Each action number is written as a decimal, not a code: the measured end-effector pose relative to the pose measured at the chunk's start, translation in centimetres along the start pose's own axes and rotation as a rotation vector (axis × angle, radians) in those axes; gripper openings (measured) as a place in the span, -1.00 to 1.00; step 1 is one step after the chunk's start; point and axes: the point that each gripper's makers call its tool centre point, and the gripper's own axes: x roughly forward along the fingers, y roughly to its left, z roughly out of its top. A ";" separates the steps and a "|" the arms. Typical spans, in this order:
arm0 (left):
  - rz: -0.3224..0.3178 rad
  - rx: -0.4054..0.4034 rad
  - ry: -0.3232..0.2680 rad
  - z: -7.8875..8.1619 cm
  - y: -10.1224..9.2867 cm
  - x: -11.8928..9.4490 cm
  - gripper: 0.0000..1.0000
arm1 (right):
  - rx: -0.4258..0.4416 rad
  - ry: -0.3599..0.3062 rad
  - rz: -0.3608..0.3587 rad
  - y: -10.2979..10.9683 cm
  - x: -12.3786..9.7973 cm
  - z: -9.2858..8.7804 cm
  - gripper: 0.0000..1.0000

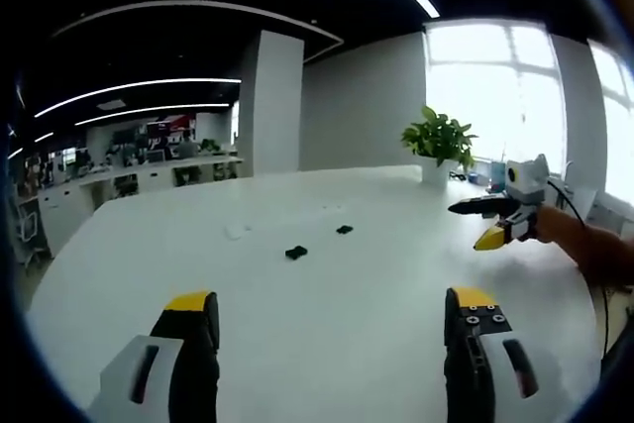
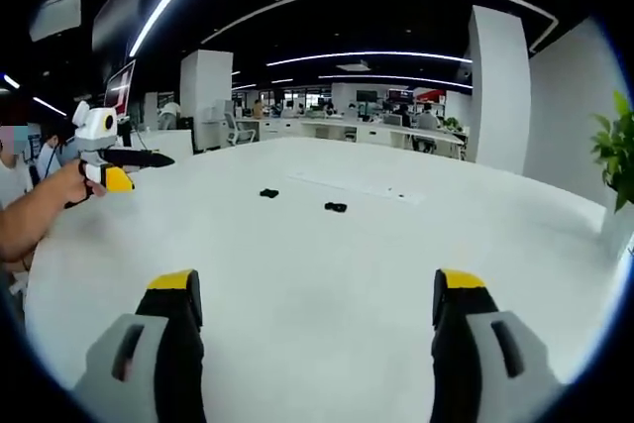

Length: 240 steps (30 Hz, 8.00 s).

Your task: Snap the two parts of the plastic buckle together until the buckle closes and remains connected.

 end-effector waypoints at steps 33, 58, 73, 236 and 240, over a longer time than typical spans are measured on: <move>-0.019 -0.024 0.006 1.2 0.9 1.3 0.89 | -0.003 0.010 -0.002 -0.9 1.9 0.6 0.89; -0.017 -0.032 0.057 0.9 2.1 3.3 0.91 | 0.014 0.029 0.007 -1.1 4.0 0.8 0.93; -0.017 -0.055 0.069 0.2 3.2 4.3 0.92 | 0.047 0.029 0.021 -1.4 5.8 0.6 0.93; -0.084 -0.075 0.106 1.6 8.0 13.7 0.81 | 0.074 0.046 0.021 -7.2 13.5 2.2 0.82; -0.086 -0.072 0.106 1.6 8.2 13.8 0.82 | 0.069 0.047 0.020 -7.5 13.7 2.3 0.81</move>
